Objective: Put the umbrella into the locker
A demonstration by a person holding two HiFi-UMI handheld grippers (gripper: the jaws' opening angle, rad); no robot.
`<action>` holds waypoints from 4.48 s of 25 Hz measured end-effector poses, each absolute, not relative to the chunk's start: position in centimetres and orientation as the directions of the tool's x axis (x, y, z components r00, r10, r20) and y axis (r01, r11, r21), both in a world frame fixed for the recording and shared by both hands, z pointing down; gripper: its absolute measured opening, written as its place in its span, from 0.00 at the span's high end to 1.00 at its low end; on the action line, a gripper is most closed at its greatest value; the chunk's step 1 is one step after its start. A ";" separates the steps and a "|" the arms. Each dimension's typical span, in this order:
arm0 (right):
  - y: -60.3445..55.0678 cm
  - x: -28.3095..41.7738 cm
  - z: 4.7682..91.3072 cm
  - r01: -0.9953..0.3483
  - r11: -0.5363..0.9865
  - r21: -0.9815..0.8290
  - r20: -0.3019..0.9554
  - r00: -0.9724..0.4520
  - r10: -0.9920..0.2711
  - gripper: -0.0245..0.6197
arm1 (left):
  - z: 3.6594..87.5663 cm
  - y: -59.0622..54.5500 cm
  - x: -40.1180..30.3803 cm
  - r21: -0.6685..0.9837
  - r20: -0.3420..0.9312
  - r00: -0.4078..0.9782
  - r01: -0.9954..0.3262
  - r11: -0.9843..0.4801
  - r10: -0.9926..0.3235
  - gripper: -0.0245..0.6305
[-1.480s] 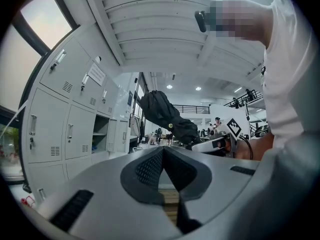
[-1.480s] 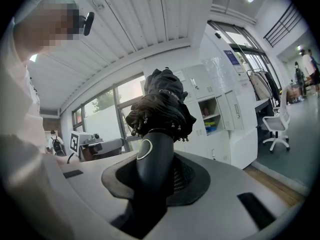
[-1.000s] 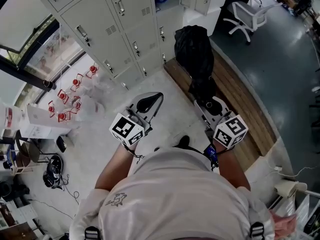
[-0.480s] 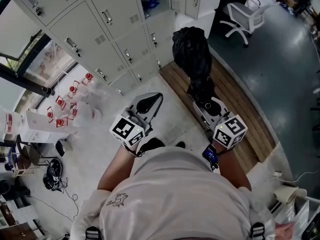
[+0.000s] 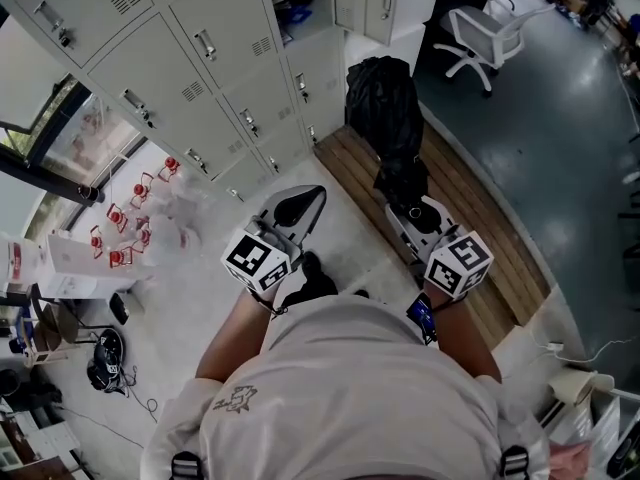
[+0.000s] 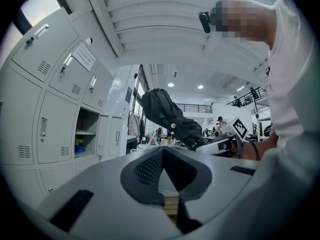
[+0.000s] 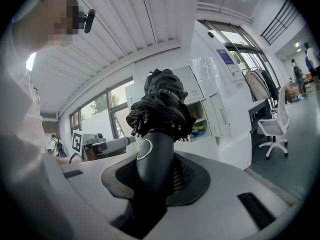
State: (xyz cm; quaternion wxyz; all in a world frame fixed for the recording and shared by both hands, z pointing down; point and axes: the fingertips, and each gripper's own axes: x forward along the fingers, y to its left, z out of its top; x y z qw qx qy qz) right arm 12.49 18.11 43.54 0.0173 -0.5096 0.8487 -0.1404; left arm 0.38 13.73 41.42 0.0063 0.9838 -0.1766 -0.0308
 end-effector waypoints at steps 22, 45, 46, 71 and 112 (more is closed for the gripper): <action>-3.5 3.0 42.5 -0.830 0.483 -0.278 0.090 -0.523 -0.848 0.75 | 39.6 -5.1 -7.8 -0.012 -0.058 0.934 -0.354 -0.935 -0.352 0.94; -16.7 3.4 45.0 -0.786 0.526 -0.325 0.151 -0.593 -0.791 0.75 | 41.8 -17.4 -8.4 0.048 -0.044 0.890 -0.452 -0.891 -0.454 0.95; -17.6 4.0 45.1 -0.782 0.531 -0.326 0.153 -0.598 -0.786 0.75 | 41.8 -18.1 -8.0 0.046 -0.041 0.886 -0.460 -0.886 -0.462 0.95; -34.6 20.2 48.4 -0.729 0.591 -0.346 0.255 -0.679 -0.688 0.75 | 43.2 -33.6 7.7 0.042 -0.003 0.825 -0.565 -0.824 -0.565 0.95; -60.9 15.0 44.6 -0.727 0.664 -0.177 0.345 -0.678 -0.650 0.75 | 39.0 -49.9 9.0 -0.043 -0.021 0.835 -0.550 -0.834 -0.550 0.94</action>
